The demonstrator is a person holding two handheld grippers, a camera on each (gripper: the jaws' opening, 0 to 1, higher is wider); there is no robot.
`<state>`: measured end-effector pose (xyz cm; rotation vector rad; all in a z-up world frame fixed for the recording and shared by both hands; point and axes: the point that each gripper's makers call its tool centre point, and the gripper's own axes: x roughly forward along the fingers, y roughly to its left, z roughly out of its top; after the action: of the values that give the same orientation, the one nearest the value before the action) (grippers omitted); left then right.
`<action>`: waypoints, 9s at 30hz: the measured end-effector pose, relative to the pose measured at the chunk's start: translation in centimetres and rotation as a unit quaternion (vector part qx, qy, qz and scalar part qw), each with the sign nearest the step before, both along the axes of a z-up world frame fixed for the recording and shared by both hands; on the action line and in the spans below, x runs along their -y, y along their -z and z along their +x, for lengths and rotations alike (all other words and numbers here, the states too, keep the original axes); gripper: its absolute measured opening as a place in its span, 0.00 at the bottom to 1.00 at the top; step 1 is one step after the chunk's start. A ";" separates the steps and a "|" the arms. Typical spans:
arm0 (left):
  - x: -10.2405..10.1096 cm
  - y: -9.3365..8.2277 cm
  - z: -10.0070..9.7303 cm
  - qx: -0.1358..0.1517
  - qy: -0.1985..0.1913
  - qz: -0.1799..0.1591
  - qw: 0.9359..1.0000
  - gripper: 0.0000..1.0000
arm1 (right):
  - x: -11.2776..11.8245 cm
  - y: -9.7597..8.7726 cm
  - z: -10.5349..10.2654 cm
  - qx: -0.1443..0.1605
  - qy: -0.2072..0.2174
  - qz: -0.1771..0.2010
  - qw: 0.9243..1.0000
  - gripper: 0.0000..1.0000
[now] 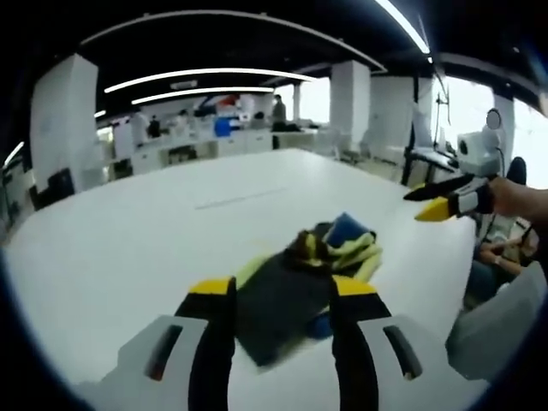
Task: Fold the garment on the visible template until the final outline fits inside the template.
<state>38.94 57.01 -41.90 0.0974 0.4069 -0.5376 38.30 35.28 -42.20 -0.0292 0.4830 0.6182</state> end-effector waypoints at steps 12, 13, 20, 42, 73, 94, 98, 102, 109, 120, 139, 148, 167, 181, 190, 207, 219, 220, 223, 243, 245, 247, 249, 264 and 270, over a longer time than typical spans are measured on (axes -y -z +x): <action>1.5 1.8 2.8 -0.018 0.033 0.006 0.999 0.32 | -1.9 1.9 2.4 -0.018 -0.026 -0.005 0.999 0.41; 1.6 2.0 3.0 -0.018 0.035 0.009 0.999 0.32 | -2.0 2.1 2.5 -0.020 -0.030 -0.006 0.999 0.40; 2.4 3.3 4.8 -0.027 0.049 0.022 0.998 0.30 | -2.8 3.6 3.6 -0.034 -0.046 -0.012 0.998 0.36; 4.3 7.7 8.4 -0.058 0.111 0.057 0.990 0.22 | -5.8 6.4 7.0 -0.076 -0.063 -0.001 0.995 0.28; 4.2 10.7 9.5 -0.078 0.169 0.122 0.975 0.00 | -7.0 9.0 7.2 -0.071 -0.101 -0.078 0.989 0.11; 4.0 9.3 9.6 -0.043 0.142 0.151 0.977 0.00 | -7.0 8.8 6.7 -0.061 -0.125 -0.104 0.985 0.00; 4.0 7.9 9.4 -0.031 0.141 0.137 0.980 0.00 | -6.8 7.9 6.8 -0.049 -0.123 -0.106 0.985 0.00; 4.1 7.0 9.1 -0.022 0.143 0.135 0.980 0.00 | -6.3 6.6 7.2 -0.035 -0.111 -0.104 0.988 0.00; 4.0 4.4 8.8 0.009 0.138 0.132 0.982 0.00 | -3.6 3.7 8.8 0.015 -0.077 -0.135 0.988 0.00; 3.1 0.2 9.8 0.053 0.119 0.122 0.984 0.00 | -0.3 1.1 11.1 0.051 -0.049 -0.167 0.983 0.00; -4.8 -3.7 12.7 0.101 0.006 0.139 0.985 0.00 | 4.4 -0.1 15.1 0.073 -0.021 -0.212 0.974 0.00; -9.7 -1.4 13.4 0.069 -0.058 0.148 0.985 0.00 | 6.5 1.0 16.4 0.052 0.002 -0.207 0.977 0.00; -13.5 4.2 12.9 -0.004 -0.105 0.190 0.976 0.00 | 9.3 5.9 15.7 -0.029 0.042 -0.177 0.983 0.00; -4.7 3.5 12.0 -0.024 0.005 0.061 0.998 0.09 | 9.4 5.8 15.6 -0.064 0.115 -0.038 0.991 0.12; 0.4 4.3 12.0 -0.041 0.055 0.018 0.997 0.13 | 8.4 7.5 14.9 -0.108 0.151 0.027 0.982 0.14; 3.3 8.5 10.7 -0.122 0.090 -0.003 0.988 0.17 | 7.7 9.4 14.7 -0.119 0.157 0.043 0.979 0.00; 3.2 8.9 10.7 -0.145 0.066 -0.039 0.986 0.00 | 7.7 8.0 14.5 -0.106 0.143 0.051 0.983 0.00; 3.2 8.5 10.6 -0.142 0.068 -0.037 0.987 0.00 | 7.7 7.6 14.5 -0.104 0.141 0.052 0.983 0.00; 2.4 6.6 11.3 -0.111 0.060 -0.041 0.991 0.00 | 7.9 6.9 14.4 -0.098 0.138 0.051 0.984 0.00; -3.0 -3.0 15.6 0.008 -0.020 -0.038 0.999 0.00 | 7.8 1.4 15.9 -0.044 0.118 0.034 0.991 0.00; -3.3 -4.1 16.7 0.030 -0.031 -0.041 0.998 0.00 | 8.1 0.7 16.6 -0.027 0.126 0.035 0.991 0.00; -3.7 -4.7 17.8 0.046 -0.045 -0.039 0.997 0.00 | 8.2 -0.1 17.4 -0.008 0.137 0.045 0.989 0.00; -4.2 -5.0 18.9 0.061 -0.060 -0.033 0.996 0.00 | 8.3 -0.7 18.3 0.008 0.146 0.046 0.988 0.00; -4.3 0.0 25.8 0.043 -0.090 0.008 0.995 0.00 | 8.7 2.6 24.2 -0.006 0.208 0.039 0.977 0.00; -4.5 2.7 27.4 0.013 -0.105 -0.004 0.994 0.00 | 8.8 4.5 25.4 -0.027 0.216 0.036 0.975 0.00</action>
<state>66.35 61.55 -44.59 0.0537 0.3836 -0.3298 63.70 26.48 -46.66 0.1584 0.5000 0.2099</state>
